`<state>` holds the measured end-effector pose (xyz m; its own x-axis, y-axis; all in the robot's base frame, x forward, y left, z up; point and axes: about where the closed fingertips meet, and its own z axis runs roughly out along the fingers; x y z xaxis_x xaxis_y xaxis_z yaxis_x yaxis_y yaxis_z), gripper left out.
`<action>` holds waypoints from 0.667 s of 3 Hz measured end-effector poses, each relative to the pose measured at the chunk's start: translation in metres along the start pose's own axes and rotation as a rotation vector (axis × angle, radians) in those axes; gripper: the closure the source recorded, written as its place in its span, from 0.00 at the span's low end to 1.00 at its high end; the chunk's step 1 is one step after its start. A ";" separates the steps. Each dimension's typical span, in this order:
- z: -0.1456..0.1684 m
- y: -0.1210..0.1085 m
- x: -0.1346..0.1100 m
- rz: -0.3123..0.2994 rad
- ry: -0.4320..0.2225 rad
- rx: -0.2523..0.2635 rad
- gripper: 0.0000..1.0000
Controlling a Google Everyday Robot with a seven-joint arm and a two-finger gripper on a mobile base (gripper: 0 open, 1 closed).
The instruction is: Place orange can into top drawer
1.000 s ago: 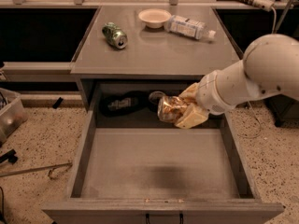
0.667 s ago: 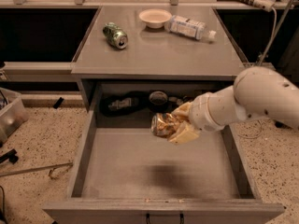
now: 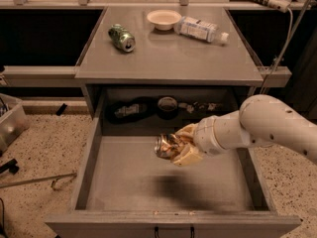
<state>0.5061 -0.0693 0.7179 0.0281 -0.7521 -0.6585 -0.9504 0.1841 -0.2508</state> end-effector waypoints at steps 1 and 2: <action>0.018 0.004 0.006 -0.006 -0.006 0.014 1.00; 0.067 0.012 0.032 0.006 -0.013 0.029 1.00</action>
Offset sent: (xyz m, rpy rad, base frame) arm 0.0343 0.0342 -0.1436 0.0437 -0.0555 -0.0801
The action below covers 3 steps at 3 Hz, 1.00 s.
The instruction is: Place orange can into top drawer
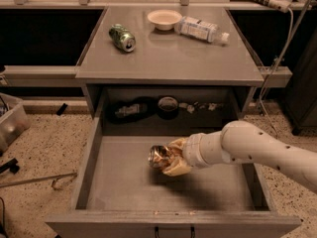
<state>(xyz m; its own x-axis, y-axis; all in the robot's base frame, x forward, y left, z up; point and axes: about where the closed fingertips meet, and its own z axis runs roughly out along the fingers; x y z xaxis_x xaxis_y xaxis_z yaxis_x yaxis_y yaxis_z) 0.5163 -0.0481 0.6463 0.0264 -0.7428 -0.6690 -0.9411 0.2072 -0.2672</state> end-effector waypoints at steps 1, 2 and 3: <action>0.030 -0.004 0.021 0.015 0.024 0.028 1.00; 0.027 -0.006 0.018 0.015 0.024 0.028 0.81; 0.027 -0.006 0.018 0.015 0.024 0.028 0.58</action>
Offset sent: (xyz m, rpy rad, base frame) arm 0.0150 0.0029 -0.0354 -0.0163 -0.0062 -0.0355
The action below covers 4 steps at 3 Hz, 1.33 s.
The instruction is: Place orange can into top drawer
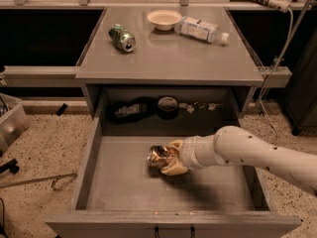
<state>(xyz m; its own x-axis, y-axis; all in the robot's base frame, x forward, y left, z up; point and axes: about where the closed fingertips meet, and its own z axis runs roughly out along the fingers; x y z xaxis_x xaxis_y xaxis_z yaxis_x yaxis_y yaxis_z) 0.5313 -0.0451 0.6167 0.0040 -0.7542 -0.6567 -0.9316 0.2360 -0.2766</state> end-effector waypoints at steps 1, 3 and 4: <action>0.000 0.000 0.000 0.000 0.000 0.000 0.35; 0.000 0.000 0.000 0.000 0.000 0.000 0.00; 0.000 0.000 0.000 0.000 0.000 0.000 0.00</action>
Offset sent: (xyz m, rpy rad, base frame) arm 0.0000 0.0000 0.0000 0.0000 0.0000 0.0000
